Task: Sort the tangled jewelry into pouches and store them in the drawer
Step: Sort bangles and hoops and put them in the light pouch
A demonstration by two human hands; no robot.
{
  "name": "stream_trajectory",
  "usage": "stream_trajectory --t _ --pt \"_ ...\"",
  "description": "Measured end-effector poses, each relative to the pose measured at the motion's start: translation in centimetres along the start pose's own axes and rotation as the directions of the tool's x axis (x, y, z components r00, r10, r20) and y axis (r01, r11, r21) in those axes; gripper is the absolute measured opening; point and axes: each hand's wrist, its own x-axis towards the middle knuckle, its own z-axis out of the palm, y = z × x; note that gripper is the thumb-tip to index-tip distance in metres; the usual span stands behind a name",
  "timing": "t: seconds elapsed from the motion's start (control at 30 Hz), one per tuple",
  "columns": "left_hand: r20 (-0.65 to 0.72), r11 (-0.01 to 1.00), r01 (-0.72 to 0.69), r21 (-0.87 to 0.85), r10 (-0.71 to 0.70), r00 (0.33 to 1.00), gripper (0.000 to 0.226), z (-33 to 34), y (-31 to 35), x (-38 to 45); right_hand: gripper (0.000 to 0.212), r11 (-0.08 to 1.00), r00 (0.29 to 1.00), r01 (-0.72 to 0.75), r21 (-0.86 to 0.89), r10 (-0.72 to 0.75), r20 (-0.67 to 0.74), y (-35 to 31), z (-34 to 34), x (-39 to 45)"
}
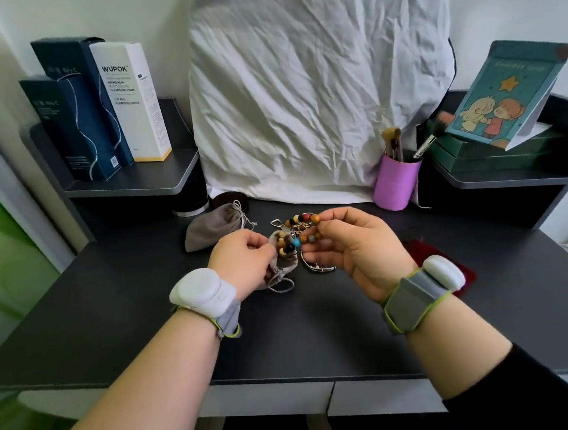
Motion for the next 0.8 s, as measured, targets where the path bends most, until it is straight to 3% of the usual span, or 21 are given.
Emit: stream_trajectory --t 0.2,0.43,0.53,0.67,0.73,0.8 --pt "-0.043 0.988 -0.017 -0.155 0.010 0.999 0.008 -0.4 0.0 -0.1 0.007 0.992 0.998 -0.038 -0.124 0.033 -0.045 1.4 0.5 -0.3" --pt "0.036 0.972 -0.054 -0.227 0.064 0.997 0.009 -0.6 0.1 -0.4 0.007 0.959 0.999 -0.035 -0.281 0.022 -0.050 1.6 1.8 -0.1" --pt "0.048 0.964 -0.036 -0.264 0.050 0.998 0.008 -0.8 -0.2 -0.4 0.005 0.969 0.999 -0.049 -0.241 0.041 -0.034 1.9 2.3 0.1" --pt "0.044 0.962 -0.023 -0.272 0.036 0.998 0.006 -1.3 -0.6 -0.2 0.008 0.997 0.997 -0.076 -0.031 0.076 -0.017 2.1 2.7 0.6" --pt "0.051 0.954 -0.027 -0.297 0.044 0.998 0.006 -1.4 -0.5 -0.3 0.009 0.996 0.997 -0.070 -0.060 0.068 -0.032 2.1 2.8 0.7" --pt "0.055 0.943 -0.027 -0.331 0.048 0.997 0.006 -1.5 -0.5 -0.3 0.011 0.978 0.998 -0.042 -0.206 0.031 -0.057 2.4 3.0 0.8"
